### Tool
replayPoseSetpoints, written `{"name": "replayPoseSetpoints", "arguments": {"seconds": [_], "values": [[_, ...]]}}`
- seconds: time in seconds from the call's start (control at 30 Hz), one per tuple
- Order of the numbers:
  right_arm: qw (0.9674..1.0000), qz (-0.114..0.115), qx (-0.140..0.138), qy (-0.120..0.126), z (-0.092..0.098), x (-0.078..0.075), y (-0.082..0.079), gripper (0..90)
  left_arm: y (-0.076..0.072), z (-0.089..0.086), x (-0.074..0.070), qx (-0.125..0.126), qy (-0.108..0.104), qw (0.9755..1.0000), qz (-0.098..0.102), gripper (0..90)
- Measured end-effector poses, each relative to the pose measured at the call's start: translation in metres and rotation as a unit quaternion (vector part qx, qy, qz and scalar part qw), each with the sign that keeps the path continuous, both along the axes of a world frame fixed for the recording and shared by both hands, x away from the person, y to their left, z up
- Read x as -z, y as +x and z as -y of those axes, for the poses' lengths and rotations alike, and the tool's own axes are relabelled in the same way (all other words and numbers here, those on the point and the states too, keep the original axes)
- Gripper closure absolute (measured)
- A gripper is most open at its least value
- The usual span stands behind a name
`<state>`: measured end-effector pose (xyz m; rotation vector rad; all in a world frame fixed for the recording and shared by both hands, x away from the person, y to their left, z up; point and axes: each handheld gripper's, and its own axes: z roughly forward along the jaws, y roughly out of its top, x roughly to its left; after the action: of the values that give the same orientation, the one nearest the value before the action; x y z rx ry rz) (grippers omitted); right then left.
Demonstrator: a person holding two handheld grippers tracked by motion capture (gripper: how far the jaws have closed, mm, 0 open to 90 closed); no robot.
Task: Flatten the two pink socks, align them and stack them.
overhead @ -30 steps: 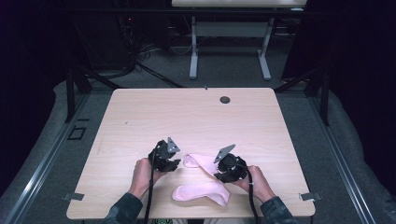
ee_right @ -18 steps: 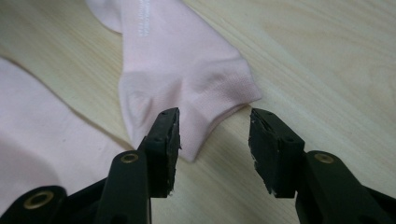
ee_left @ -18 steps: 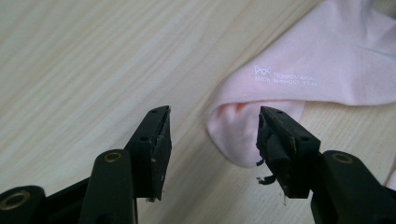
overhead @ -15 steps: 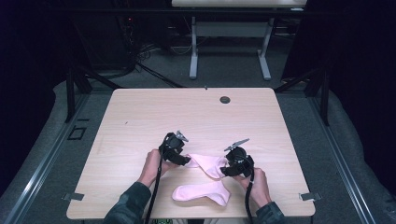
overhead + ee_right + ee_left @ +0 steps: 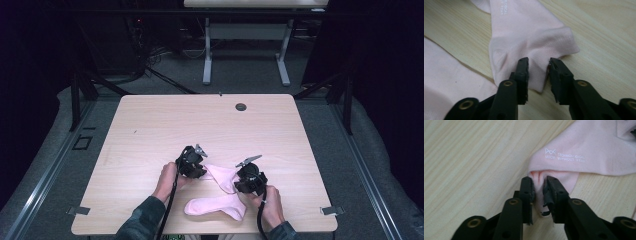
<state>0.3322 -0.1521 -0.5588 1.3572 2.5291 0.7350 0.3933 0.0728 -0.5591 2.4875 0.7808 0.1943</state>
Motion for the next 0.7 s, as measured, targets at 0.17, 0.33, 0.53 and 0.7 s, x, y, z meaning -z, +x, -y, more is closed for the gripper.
{"name": "replayPoseSetpoints", "arguments": {"seconds": [0.17, 0.33, 0.53, 0.7], "values": [[1.0, -0.002, 0.0, 0.006, 0.0, 0.0, 0.0, 83.8, -0.004, 0.0, 0.001, -0.002, -0.002, 0.9998, 0.019, 84.2], [0.9998, 0.018, 0.006, 0.011, 0.004, -0.012, 0.008, 84.7, -0.01, -0.011, -0.004, -0.027, -0.008, 0.9958, 0.087, 84.9], [0.9983, 0.052, -0.016, 0.02, -0.001, -0.058, 0.027, 84.7, -0.017, -0.031, -0.024, -0.042, 0.005, 0.9848, 0.168, 84.4], [0.9964, 0.072, -0.034, 0.029, -0.007, -0.078, 0.031, 84.8, -0.025, -0.039, -0.015, -0.034, 0.017, 0.9859, 0.163, 83.6]]}}
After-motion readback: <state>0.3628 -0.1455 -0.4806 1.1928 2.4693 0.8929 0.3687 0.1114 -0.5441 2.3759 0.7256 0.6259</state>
